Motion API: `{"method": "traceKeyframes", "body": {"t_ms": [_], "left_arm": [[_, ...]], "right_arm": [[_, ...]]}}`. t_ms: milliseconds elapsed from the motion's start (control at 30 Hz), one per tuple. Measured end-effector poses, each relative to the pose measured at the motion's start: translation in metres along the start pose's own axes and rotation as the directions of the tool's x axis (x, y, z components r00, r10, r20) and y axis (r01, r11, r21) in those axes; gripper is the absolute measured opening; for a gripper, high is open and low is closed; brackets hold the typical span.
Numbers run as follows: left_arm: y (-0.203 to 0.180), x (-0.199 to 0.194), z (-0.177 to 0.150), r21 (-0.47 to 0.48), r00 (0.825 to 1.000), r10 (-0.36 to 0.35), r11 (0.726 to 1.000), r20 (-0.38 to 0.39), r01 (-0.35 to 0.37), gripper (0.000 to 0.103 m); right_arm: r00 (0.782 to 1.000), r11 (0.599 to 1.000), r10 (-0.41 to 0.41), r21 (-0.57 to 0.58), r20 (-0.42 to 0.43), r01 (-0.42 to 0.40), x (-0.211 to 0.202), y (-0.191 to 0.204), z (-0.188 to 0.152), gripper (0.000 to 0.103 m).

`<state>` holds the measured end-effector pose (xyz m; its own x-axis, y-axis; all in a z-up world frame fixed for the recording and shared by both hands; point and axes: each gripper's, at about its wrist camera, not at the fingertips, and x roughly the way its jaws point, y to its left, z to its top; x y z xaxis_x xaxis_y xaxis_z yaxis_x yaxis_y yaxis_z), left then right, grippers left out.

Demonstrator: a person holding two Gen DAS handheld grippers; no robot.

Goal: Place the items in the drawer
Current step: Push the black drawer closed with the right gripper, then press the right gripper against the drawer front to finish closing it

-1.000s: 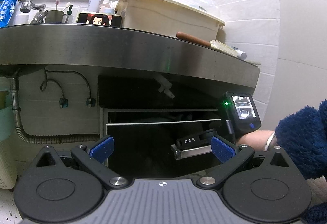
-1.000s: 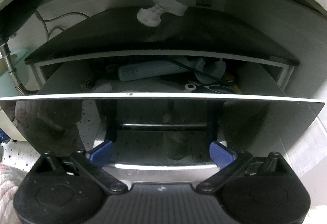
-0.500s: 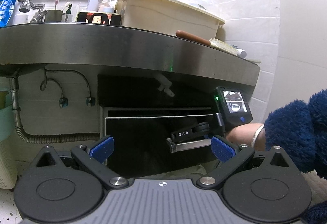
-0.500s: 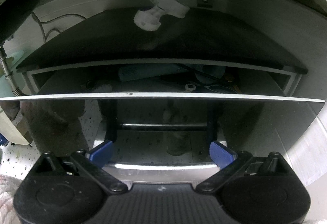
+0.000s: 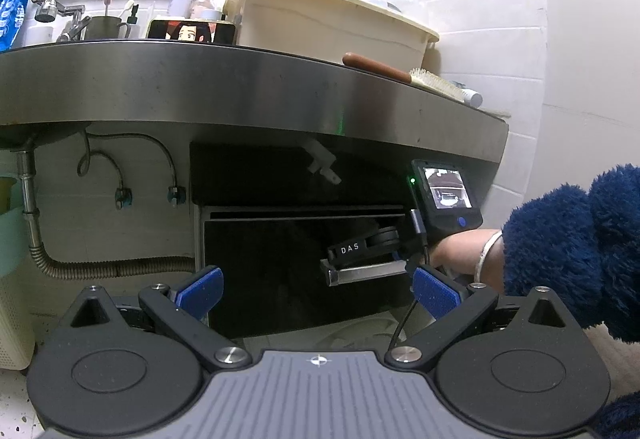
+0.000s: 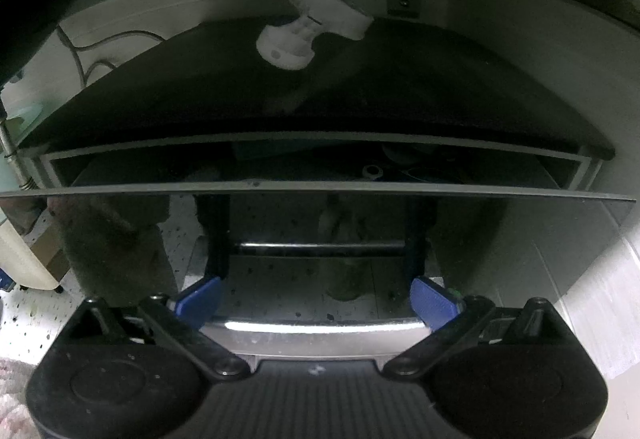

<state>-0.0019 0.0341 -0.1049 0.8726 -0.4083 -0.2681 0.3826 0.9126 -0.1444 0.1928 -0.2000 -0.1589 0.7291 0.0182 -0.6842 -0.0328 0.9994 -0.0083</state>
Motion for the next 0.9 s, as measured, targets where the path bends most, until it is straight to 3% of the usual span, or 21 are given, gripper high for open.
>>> {"method": "traceKeyframes", "body": {"t_ms": [900], "left_arm": [[-0.014,0.001,-0.004,0.028,0.998,0.0,1.0,-0.061,0.002,0.102]], "right_arm": [[1.0,1.0,0.005,-0.003,0.025,-0.005,0.019,0.004,0.011,0.101]]}}
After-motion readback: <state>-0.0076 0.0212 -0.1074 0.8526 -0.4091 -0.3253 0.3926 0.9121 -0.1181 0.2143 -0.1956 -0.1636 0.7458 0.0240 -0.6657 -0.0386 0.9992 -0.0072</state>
